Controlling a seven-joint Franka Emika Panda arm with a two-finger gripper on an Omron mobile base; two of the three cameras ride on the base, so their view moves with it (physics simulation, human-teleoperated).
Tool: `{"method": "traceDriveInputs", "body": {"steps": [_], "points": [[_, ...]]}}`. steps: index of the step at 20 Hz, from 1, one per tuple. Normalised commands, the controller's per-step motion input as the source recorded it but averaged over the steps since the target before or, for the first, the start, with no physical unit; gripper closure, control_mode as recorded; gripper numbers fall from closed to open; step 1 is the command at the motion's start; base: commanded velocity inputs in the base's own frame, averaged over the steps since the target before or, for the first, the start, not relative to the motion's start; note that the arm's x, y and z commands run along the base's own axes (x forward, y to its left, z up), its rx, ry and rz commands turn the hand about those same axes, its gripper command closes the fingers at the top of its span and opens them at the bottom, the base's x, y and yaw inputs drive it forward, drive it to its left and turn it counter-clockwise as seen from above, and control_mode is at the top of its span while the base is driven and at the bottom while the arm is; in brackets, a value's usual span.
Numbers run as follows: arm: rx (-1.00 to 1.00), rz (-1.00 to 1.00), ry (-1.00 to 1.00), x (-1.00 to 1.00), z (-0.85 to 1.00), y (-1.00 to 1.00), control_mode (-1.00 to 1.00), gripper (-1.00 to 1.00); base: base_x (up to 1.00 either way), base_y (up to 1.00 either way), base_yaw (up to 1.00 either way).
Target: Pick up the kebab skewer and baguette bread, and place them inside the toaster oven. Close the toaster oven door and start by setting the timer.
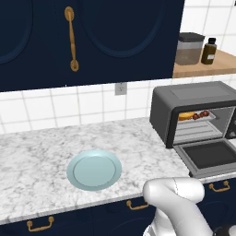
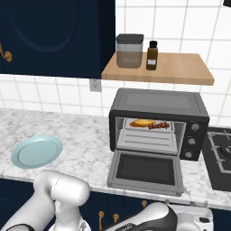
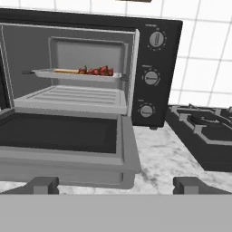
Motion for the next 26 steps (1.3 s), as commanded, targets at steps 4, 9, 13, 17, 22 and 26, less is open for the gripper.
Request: {"method": "traceDriveInputs", "body": {"steps": [4, 9, 13, 17, 22, 26], "points": [[-0.02, 0.01, 0.01, 0.13, -0.16, 0.33, -1.00, -1.00, 0.00, 0.00, 0.00], [0.00, 0.00, 0.00, 0.07, -0.12, 0.23, -1.00, -1.00, 0.00, 0.00, 0.00], [0.00, 0.00, 0.06, 0.00, -0.14, 0.08, -1.00, -1.00, 0.00, 0.00, 0.00], [0.00, 0.00, 0.11, 0.00, -0.06, 0.00, -1.00, -1.00, 0.00, 0.00, 0.00], [0.00, 0.00, 0.09, 0.03, 0.00, 0.00, -1.00, -1.00, 0.00, 0.00, 0.00], [0.00, 0.00, 0.07, 0.12, 0.00, 0.00, -1.00, -1.00, 0.00, 0.00, 0.00]]}}
